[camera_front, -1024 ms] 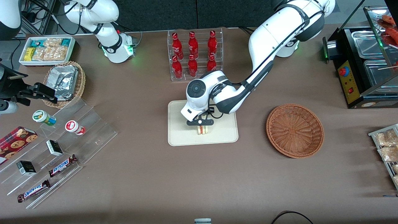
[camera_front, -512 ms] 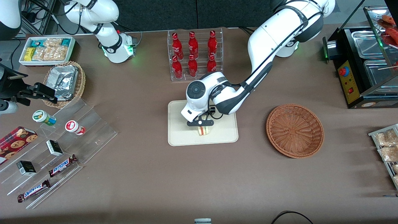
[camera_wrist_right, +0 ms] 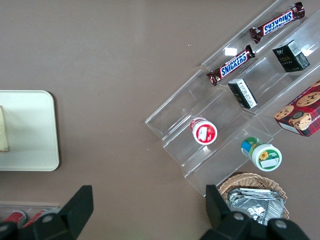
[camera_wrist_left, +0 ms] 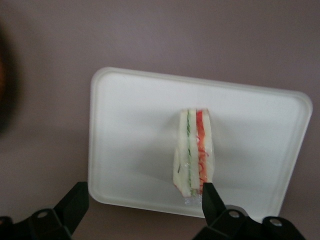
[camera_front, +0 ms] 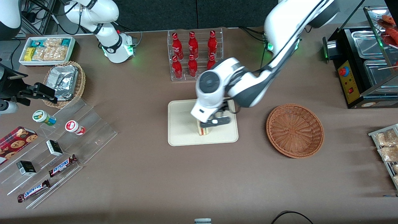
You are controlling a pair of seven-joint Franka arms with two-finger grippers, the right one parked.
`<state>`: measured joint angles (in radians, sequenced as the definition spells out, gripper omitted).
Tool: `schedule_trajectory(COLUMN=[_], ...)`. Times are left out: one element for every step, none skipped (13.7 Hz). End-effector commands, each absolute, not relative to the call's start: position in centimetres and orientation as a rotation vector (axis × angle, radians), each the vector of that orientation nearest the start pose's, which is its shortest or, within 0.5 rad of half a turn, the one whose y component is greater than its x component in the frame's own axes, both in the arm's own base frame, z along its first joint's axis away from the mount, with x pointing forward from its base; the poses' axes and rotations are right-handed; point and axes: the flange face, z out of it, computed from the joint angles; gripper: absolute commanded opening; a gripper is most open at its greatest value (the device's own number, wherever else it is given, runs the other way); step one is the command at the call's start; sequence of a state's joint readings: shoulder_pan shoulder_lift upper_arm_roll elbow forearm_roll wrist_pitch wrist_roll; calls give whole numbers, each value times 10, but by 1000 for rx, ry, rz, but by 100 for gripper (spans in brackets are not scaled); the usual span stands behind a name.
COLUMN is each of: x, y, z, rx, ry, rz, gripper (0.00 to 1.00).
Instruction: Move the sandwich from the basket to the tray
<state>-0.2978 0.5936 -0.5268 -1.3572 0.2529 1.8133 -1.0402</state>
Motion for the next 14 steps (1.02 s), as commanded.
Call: schedule_trajectory(x=[559,553,553,555,554,555,558,560,563,564,565,566,566,567], y=[-382,-369,-344,-318,-301,-279,-257,-239,-220,-207,-195,-187,-178,-164], z=[484,506,516,528,542,551,558,568,572,574,578,578,583,584], rx=[-3136,-3113,-3056,-3024,-3017,-3000,-2985,-2987,-2989,-2986,-2984,-2982,-2981,-2982], ry=[-536,-545,-567,-571,-539,-525,-522,-498,-471,-439,-426,-417,-406,-370], rz=[64,54,96,117,117,134,147,146,157,181,192,203,204,224], gripper=[100,100,100,100,100,100,100,100,100,100,100,100,100,100])
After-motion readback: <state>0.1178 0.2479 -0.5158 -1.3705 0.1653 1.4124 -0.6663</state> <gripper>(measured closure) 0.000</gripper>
